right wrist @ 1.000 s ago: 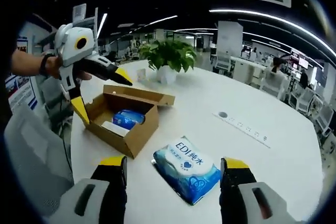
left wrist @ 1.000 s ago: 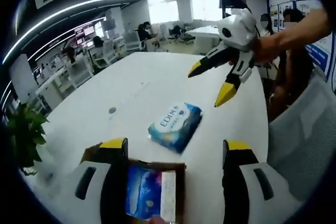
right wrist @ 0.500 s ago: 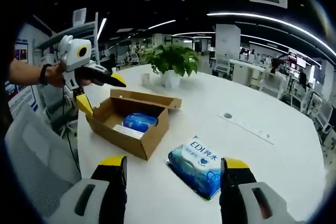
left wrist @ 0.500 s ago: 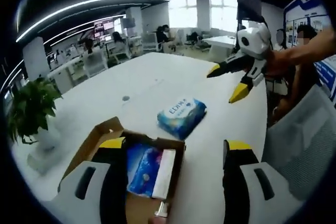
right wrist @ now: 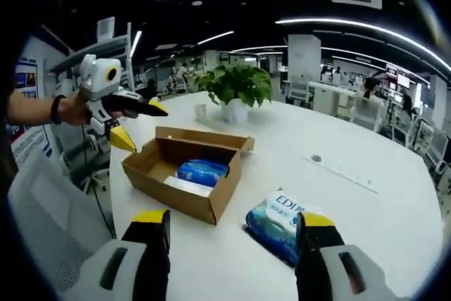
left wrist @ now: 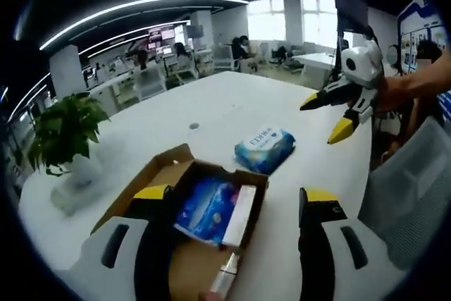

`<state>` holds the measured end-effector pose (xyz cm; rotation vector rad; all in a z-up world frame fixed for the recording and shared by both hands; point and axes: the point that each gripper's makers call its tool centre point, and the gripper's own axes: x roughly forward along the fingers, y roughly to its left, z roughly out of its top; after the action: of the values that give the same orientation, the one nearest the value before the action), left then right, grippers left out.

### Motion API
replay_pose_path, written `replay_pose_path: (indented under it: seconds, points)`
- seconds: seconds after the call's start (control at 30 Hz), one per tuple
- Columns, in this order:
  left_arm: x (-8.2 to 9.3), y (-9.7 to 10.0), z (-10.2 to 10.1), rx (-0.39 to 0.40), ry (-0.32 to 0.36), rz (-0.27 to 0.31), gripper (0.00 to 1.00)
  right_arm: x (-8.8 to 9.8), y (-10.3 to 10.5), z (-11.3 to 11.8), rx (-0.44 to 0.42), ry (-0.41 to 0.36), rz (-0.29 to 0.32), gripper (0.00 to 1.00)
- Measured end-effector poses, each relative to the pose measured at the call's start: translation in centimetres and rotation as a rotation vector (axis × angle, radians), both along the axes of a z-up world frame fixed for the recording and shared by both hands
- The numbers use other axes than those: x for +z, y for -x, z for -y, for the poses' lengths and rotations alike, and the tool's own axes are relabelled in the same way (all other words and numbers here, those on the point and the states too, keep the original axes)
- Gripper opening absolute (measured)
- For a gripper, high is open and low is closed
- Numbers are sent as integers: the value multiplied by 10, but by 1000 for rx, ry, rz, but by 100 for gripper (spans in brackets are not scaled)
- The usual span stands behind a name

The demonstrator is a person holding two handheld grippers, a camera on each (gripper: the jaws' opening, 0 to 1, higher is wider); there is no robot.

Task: Operate the shoe box by opening the lid, removing the specified soft item, and placing it in the target area until the item is outside and the box remains undamaged.

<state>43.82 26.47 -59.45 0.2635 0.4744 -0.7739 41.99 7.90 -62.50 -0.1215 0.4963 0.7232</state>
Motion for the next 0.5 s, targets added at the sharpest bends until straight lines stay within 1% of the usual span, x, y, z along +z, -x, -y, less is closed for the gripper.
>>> replay_pose_path:
  seconds: [0.03, 0.13, 0.23, 0.3, 0.4, 0.5]
  points:
    - [1, -2, -4, 20, 8, 4, 72, 1, 0, -2, -1, -2, 4, 71]
    - [2, -2, -8, 48, 22, 6, 72, 5, 1, -12, 2, -20, 13, 71]
    - [3, -4, -13, 92, 37, 12, 71, 4, 1, -19, 6, -27, 13, 71]
    - [2, -3, -14, 106, 35, 17, 71, 2, 2, -25, 6, -37, 8, 70]
    - [1, -4, -15, 139, 56, 16, 71, 1, 3, -35, 7, -57, -3, 70]
    - [-4, -3, -18, 147, 48, 13, 71, 0, 3, -45, 22, -58, -5, 70]
